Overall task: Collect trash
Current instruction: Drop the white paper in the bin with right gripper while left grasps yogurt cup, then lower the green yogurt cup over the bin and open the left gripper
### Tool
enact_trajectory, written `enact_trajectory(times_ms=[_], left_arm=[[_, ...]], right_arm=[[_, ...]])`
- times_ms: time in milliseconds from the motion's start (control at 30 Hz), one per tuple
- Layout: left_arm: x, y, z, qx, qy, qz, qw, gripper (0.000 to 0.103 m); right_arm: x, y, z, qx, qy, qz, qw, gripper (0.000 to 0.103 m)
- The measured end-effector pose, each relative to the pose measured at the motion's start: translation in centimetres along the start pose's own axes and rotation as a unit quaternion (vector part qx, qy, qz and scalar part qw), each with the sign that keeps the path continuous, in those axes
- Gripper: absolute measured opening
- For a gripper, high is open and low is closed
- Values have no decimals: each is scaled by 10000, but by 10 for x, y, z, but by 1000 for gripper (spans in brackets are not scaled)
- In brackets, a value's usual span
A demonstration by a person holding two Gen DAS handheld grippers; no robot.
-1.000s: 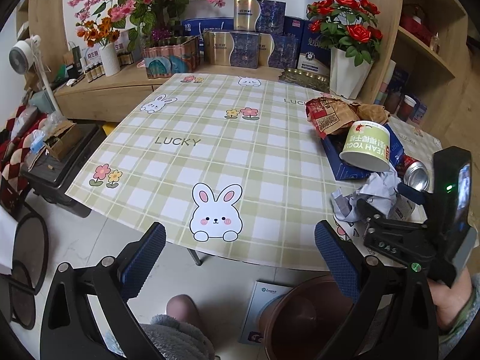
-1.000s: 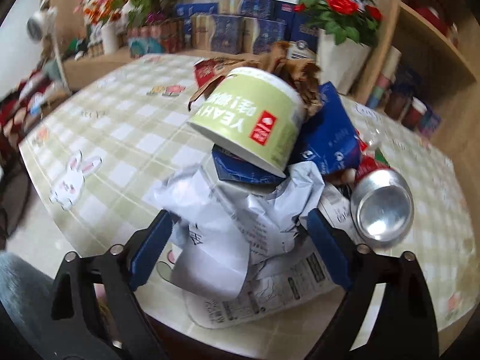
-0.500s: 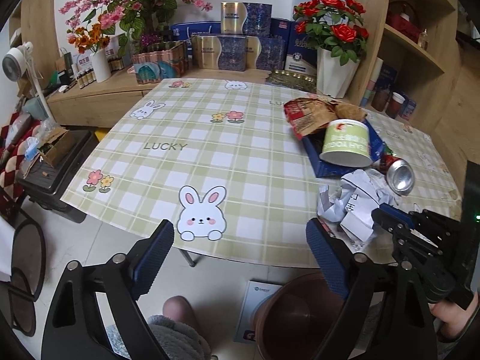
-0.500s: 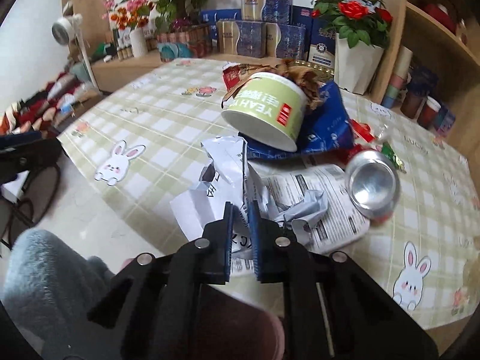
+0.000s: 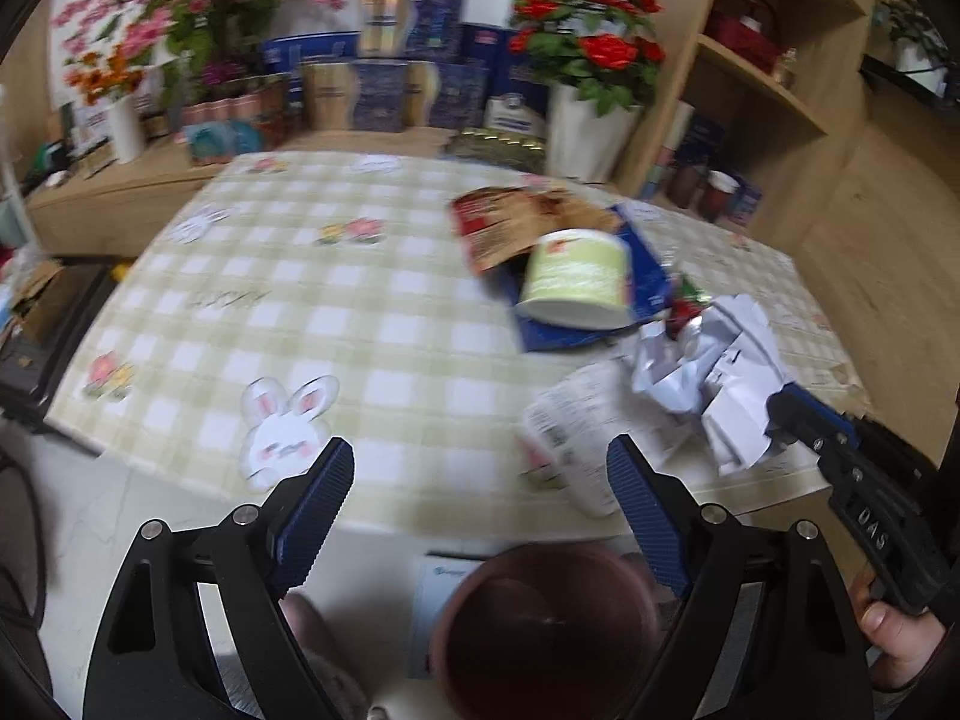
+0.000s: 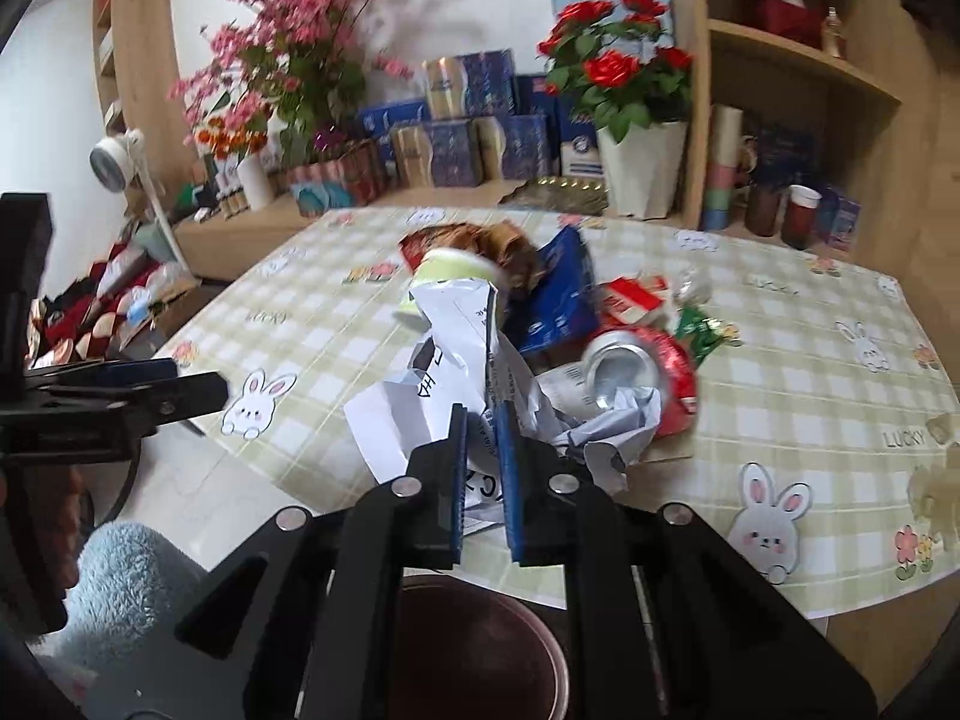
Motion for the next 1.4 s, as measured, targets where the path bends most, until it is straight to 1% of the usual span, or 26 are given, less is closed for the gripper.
enact_trajectory(times_ms=[33,67,133,167,267,367,433,500,600,633,667,700,733,800,967,1033,1067,1100,1167,1200,1233,1267,1300,1333,1367,1400], left_arm=[[9,-3,-7,43,-91,111,9999,92],[20,-8,-18,112,-216,262,9994,94],[34,-20,-33,154,-409,422,9982,95],[39,-26,-39,149,-467,429,9979,95],[49,-68,-64,-57,-569,462,9973,95],[50,-105,-75,-378,-725,299,9962,95],[48,-121,-77,-541,-758,213,9954,95],[45,-136,-81,-624,-764,119,9951,95],[40,-147,-84,-715,-667,105,9952,95],[39,-149,-84,-742,-613,137,9953,94],[39,-152,-84,-763,-569,195,9953,87],[40,-153,-83,-801,-519,342,9948,80],[41,-154,-82,-891,-490,417,9939,71],[40,-151,-80,-917,-475,350,9940,70],[39,-131,-77,-792,-551,436,9944,69],[42,-115,-73,-735,-628,539,9939,69],[45,-108,-71,-701,-695,600,9933,68],[48,-98,-66,-660,-801,656,9924,68],[55,-80,-55,-635,-993,764,9901,68],[59,-71,-47,-638,-1078,841,9885,68],[64,-64,-39,-662,-1149,906,9870,67],[68,-56,-28,-716,-1224,991,9849,67],[71,-51,-17,-774,-1273,1060,9831,67],[74,-48,-6,-850,-1312,1118,9814,66],[76,-44,6,-928,-1334,1174,9797,64],[78,-41,21,-1053,-1341,1254,9773,63]], right_arm=[[5,4,-1,34,-44,31,10000,13],[8,7,-2,78,-50,81,9999,7],[14,14,-4,183,7,185,9997,5],[17,17,-5,222,12,207,9995,5],[29,15,-4,225,-62,268,9994,5],[38,5,5,91,-129,326,9993,5],[48,-1,14,-64,-332,324,9989,5],[54,-1,20,-87,-468,300,9984,5],[62,-2,28,-171,-518,355,9979,5],[67,-3,30,-207,-574,376,9974,5],[70,-4,31,-233,-632,388,9970,5],[73,-4,31,-245,-678,392,9966,5],[76,-4,32,-261,-745,401,9961,5],[80,-5,32,-289,-822,402,9954,5],[81,-6,29,-339,-838,389,9951,5],[79,-5,27,-336,-857,379,9950,9],[79,-4,26,-326,-872,380,9949,13],[78,-2,25,-296,-880,375,9950,27],[75,3,23,-230,-841,376,9955,37],[73,5,22,-214,-807,391,9957,48],[72,7,20,-202,-795,396,9958,55],[70,11,18,-148,-781,392,9961,65],[69,14,17,-109,-768,394,9962,72],[67,17,16,-71,-744,401,9964,75],[66,20,14,-39,-713,416,9966,82],[65,23,13,-9,-691,437,9966,87]])
Point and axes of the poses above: each gripper's, at about its wrist camera, not at the fingertips, and y roughly against the way its jaws point, x to its right, z to its underside, the point moved 8 cm from there along -y, roughly the way its jaws point, and after that the axes turned 3 degrees about z, right-handed, at the moved point
